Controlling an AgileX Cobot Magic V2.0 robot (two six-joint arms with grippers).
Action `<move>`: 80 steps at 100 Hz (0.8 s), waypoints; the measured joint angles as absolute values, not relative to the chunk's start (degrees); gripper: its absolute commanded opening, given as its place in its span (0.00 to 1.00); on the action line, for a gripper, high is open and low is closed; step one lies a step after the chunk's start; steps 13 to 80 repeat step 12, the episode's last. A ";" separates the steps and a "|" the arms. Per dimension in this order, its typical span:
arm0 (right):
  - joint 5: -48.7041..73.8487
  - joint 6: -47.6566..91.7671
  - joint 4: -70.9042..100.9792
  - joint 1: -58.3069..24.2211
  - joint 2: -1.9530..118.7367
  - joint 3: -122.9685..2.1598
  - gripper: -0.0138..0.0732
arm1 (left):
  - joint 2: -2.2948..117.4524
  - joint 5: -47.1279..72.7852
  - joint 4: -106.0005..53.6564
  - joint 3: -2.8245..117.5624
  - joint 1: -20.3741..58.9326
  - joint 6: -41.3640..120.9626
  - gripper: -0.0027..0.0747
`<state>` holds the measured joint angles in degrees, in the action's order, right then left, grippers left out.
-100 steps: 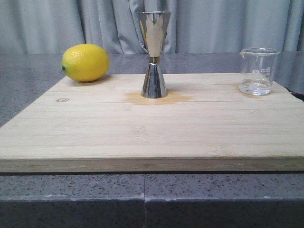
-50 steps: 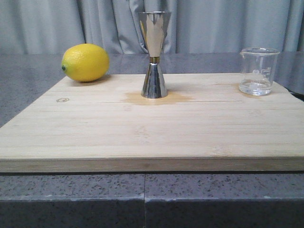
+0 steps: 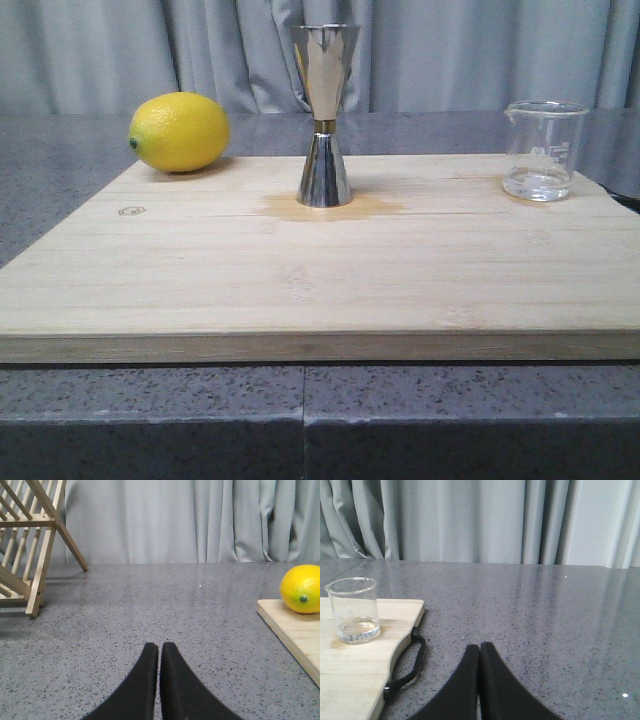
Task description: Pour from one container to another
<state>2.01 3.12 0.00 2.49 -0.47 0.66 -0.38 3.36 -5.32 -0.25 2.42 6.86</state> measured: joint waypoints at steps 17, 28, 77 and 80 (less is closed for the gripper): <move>2.01 3.32 0.00 2.49 -0.47 0.66 0.08 | -0.38 3.36 -5.32 -0.25 2.42 6.86 0.01; 2.01 3.32 0.00 2.49 -0.47 0.66 0.08 | -0.38 3.36 -5.32 -0.25 2.42 6.86 0.01; 2.01 3.32 0.00 2.49 -0.47 0.66 0.08 | -0.38 3.36 -5.32 -0.25 2.42 6.86 0.01; 2.01 3.32 0.00 2.49 -0.47 0.66 0.08 | -0.38 3.36 -5.32 -0.25 2.42 6.86 0.01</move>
